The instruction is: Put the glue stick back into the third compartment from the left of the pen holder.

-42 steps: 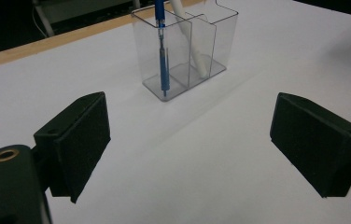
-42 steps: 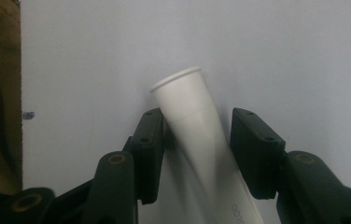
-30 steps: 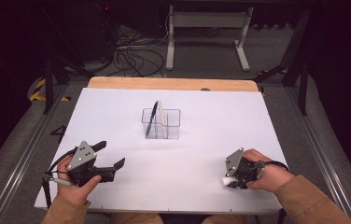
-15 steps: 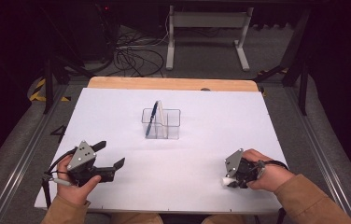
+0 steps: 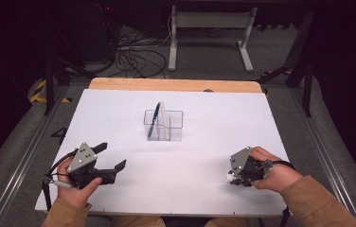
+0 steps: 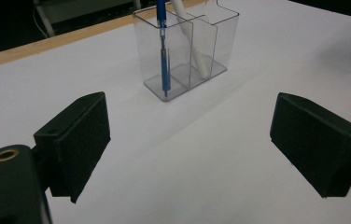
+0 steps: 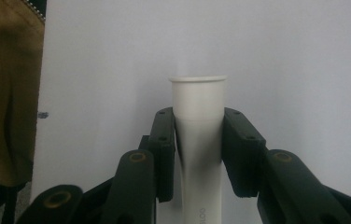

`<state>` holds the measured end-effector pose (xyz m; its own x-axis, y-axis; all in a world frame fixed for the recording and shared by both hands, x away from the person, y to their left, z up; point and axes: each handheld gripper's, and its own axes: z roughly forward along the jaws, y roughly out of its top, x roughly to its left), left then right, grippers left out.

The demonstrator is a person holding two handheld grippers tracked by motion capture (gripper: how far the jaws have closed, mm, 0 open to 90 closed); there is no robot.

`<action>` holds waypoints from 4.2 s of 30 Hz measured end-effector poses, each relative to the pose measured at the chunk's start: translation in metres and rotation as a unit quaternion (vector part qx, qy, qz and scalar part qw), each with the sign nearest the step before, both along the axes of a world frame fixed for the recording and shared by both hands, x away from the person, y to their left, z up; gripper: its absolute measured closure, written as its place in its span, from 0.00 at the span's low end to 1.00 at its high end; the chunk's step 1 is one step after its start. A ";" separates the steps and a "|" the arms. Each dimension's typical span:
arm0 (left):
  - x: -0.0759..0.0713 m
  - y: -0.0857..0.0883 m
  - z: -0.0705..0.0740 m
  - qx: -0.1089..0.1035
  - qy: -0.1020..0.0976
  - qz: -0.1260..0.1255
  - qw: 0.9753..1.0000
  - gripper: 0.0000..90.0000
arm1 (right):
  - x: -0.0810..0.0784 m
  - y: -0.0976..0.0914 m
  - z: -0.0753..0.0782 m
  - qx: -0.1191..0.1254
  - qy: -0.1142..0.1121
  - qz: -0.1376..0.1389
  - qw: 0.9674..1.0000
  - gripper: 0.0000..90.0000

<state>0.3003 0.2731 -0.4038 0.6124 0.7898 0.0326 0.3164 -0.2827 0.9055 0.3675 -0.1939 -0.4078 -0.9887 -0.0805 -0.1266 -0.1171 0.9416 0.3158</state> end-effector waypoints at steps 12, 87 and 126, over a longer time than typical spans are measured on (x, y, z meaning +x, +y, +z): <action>0.000 0.000 0.000 -0.001 0.000 0.001 1.000 0.14 | 0.001 0.000 0.012 0.024 -0.007 -0.007 1.000 0.75; -0.003 0.005 -0.001 -0.003 0.000 0.005 1.000 0.14 | 0.039 0.050 0.079 0.415 0.000 -0.322 0.851 0.75; -0.002 0.005 -0.002 -0.002 0.000 0.004 1.000 0.14 | 0.067 0.099 0.060 0.464 -0.018 -0.335 0.820 0.75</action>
<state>0.2983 0.2780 -0.4053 0.6065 0.7945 0.0287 0.3194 -0.2766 0.9064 0.4341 -0.0945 -0.3477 -0.7667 0.6256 0.1443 0.3030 0.1544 0.9404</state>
